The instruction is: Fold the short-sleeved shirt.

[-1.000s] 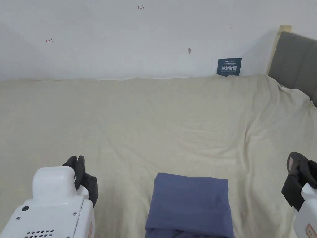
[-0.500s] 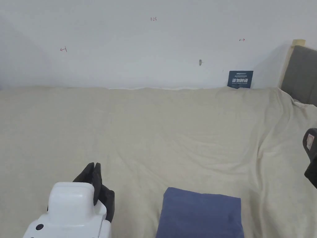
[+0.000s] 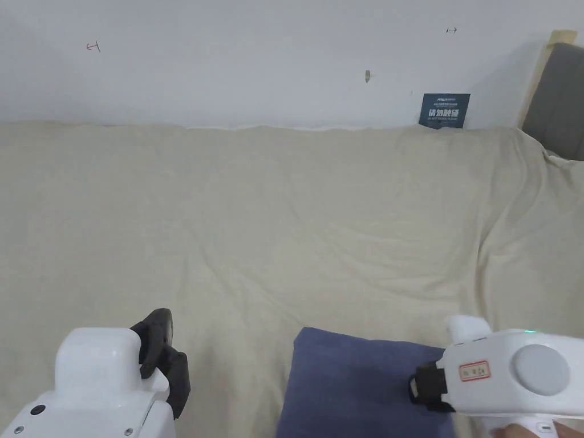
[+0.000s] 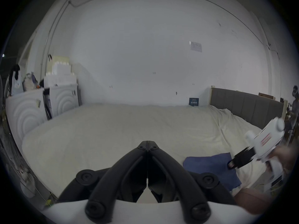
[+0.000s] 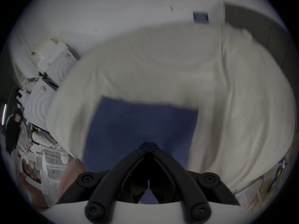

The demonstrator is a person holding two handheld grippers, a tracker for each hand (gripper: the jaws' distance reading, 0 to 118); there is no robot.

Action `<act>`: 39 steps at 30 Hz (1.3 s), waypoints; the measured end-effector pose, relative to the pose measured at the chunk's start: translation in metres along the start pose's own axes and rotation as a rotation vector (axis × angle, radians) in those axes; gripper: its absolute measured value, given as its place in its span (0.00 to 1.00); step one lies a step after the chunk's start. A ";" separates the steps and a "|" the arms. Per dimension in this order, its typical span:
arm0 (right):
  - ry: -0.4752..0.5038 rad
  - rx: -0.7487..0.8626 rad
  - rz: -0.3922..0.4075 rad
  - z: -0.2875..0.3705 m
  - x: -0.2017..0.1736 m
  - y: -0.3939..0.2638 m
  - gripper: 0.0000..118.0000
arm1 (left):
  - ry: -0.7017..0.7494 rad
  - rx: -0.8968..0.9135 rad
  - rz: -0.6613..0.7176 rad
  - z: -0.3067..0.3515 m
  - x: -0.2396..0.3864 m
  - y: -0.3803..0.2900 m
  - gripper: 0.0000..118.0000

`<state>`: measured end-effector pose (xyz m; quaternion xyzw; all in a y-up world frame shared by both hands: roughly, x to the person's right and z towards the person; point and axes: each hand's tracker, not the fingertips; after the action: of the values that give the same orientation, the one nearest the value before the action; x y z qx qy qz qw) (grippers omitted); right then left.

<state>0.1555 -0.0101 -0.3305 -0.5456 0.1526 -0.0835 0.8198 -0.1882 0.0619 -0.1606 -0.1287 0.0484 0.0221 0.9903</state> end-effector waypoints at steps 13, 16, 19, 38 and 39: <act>0.039 -0.029 -0.013 -0.017 0.019 -0.001 0.01 | -0.644 -0.864 0.385 -0.166 -0.008 -0.013 0.00; 0.053 -0.014 -0.014 -0.020 0.025 -0.005 0.01 | -0.699 -1.045 0.400 -0.206 0.003 -0.028 0.26; 0.068 -0.021 -0.027 -0.020 0.028 -0.003 0.01 | -0.718 -1.148 0.354 -0.224 0.015 -0.040 0.98; 0.166 -0.027 -0.109 -0.020 0.044 -0.006 0.01 | -0.658 -1.146 0.199 -0.229 0.079 -0.053 0.20; 0.264 -0.020 -0.130 -0.019 0.044 -0.007 0.01 | -0.700 -1.168 0.252 -0.229 0.063 -0.054 0.20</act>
<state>0.1907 -0.0432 -0.3381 -0.5466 0.2240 -0.2061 0.7801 -0.1434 -0.0470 -0.3735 -0.6195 -0.2790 0.1998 0.7060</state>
